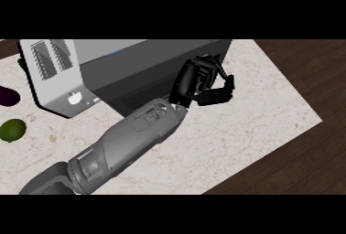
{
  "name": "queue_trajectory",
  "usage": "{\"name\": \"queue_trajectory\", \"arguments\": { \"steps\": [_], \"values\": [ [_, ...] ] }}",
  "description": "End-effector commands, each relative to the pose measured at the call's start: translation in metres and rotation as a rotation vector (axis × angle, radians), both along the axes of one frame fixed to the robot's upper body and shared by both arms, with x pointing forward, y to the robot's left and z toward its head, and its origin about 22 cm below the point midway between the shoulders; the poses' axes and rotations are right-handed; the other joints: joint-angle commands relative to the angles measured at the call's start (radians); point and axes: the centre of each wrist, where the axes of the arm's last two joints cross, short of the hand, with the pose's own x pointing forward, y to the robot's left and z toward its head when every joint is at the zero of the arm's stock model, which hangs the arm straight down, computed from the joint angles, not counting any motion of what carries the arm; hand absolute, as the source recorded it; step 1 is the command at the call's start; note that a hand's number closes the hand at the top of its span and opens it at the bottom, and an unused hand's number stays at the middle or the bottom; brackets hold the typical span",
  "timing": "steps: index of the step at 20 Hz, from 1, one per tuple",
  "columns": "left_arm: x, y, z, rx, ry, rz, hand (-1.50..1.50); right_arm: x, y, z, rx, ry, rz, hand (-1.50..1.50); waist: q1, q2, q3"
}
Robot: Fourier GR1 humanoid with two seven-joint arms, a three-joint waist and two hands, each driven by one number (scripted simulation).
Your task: Pick up the milk, place it into the microwave and close the microwave
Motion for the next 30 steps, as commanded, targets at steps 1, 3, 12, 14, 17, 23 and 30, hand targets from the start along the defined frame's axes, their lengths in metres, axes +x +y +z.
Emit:
{"name": "queue_trajectory", "arguments": {
  "steps": [1, 3, 12, 14, 17, 23, 30],
  "values": [
    [0.001, -0.023, 0.014, 0.012, -0.014, -0.055, 1.50, 0.001, -0.003, 0.005, 0.000, -0.002, 0.007, -1.50, -0.030, 0.015, 0.002],
    [0.000, -0.025, 0.016, 0.009, -0.020, -0.048, 1.50, 0.002, -0.003, 0.007, 0.004, -0.005, 0.014, -1.50, -0.029, 0.013, 0.003],
    [0.017, 0.003, -0.008, -0.054, 0.131, 0.269, 1.50, 0.000, -0.016, 0.017, 0.018, -0.008, -0.030, -1.50, 0.053, 0.007, -0.001],
    [0.018, 0.001, -0.006, -0.045, 0.137, 0.251, 1.50, -0.001, -0.018, 0.019, 0.033, -0.019, -0.040, -1.50, 0.064, 0.006, 0.000],
    [0.022, 0.014, -0.014, -0.016, 0.143, 0.244, 1.50, -0.004, -0.025, 0.024, 0.038, -0.029, -0.072, -1.50, 0.084, 0.009, -0.002],
    [0.030, 0.038, -0.022, 0.018, 0.175, 0.221, 1.50, -0.012, -0.033, 0.028, 0.038, -0.027, -0.111, -1.50, 0.119, 0.014, -0.003],
    [0.035, 0.050, -0.027, 0.038, 0.161, 0.229, -1.50, -0.020, -0.040, 0.031, 0.050, -0.028, -0.143, -1.50, 0.163, 0.009, -0.003]
  ]
}}
